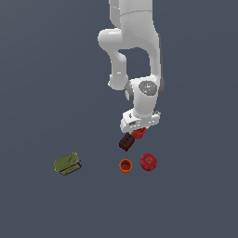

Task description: Pick up a designated object from a clutter of objects.

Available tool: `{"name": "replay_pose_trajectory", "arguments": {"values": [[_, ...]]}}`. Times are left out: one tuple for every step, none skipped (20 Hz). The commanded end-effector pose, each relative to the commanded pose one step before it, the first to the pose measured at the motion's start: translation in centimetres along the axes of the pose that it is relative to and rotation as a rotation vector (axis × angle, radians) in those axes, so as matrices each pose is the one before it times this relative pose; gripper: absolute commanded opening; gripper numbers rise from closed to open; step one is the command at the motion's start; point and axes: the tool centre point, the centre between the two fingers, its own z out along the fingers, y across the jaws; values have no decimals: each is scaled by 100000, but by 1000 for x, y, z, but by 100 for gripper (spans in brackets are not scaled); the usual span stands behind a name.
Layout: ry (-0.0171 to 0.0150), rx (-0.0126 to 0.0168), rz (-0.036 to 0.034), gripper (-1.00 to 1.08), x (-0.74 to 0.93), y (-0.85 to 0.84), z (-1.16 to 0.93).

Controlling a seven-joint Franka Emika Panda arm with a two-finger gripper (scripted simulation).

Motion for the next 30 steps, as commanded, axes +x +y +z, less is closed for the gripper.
{"name": "replay_pose_trajectory", "arguments": {"values": [[-156,55,-9,-100,-12,-23,153],[146,-86,-5,-100,8,14,-143],[0,0,0,-100,-10,17,-18],[0,0,0,-100,-31,50,-53],[0,0,0,-100,-52,83,-89],[0,0,0,-100,-73,116,-124],[0,0,0,-100,-93,149,-160],[0,0,0,-100,-114,182,-195],[0,0,0,-100,-134,215,-230],[0,0,0,-100,-155,247,-266],[0,0,0,-100,-175,280,-302],[0,0,0,-100,-196,313,-337],[0,0,0,-100,-216,346,-373],[0,0,0,-100,-237,379,-409],[0,0,0,-100,-257,412,-446],[0,0,0,-100,-278,445,-483],[0,0,0,-100,-299,478,-520],[0,0,0,-100,-319,511,-558],[-7,46,-16,-100,-338,542,-590],[0,0,0,-100,-360,577,-635],[11,68,-6,-100,-379,611,-668],[0,0,0,-100,-394,632,-701],[25,94,-5,-100,-411,665,-732],[0,0,0,-100,-418,672,-750],[29,93,-5,-100,-427,692,-766],[21,66,-4,-100,-433,702,-782],[0,0,0,-100,-440,711,-800],[31,92,-5,-100,-455,743,-824],[0,0,0,-100,-463,752,-848],[31,92,-3,-100,-471,775,-856]]}}
